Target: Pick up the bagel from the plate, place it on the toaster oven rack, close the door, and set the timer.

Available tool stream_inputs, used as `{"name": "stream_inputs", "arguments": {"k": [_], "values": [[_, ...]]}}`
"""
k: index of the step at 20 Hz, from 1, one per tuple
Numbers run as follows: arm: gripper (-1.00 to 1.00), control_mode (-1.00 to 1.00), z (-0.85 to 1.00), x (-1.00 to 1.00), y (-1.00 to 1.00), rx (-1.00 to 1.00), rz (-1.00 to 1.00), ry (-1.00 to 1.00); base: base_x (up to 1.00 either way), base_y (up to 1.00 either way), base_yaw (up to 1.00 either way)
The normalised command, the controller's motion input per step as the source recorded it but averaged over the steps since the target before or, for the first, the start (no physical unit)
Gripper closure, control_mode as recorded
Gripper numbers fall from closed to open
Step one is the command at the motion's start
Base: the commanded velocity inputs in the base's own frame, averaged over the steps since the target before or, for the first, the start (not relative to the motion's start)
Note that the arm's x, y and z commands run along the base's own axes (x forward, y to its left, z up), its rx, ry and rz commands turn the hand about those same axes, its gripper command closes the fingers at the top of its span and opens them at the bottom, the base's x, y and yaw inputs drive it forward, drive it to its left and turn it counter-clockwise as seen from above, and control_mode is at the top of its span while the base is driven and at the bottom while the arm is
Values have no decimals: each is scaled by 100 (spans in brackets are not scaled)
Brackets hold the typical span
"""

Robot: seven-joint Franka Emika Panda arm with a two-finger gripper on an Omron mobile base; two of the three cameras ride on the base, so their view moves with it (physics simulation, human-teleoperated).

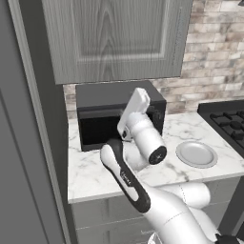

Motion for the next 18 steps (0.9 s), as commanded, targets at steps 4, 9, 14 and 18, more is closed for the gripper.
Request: {"name": "stream_inputs", "arguments": {"k": [4, 9, 14, 18], "values": [[-100, -100, 78, -47, 0, 25, -13, 45, 0, 0, 0], [-100, -100, 39, -49, 2, 19, -17, 53, 0, 0, 0], [-100, -100, 89, -52, 20, 3, -3, 7, 0, 0, 0], [-100, -100, 100, -10, 10, -28, 0, -24, 0, 0, 0]]}}
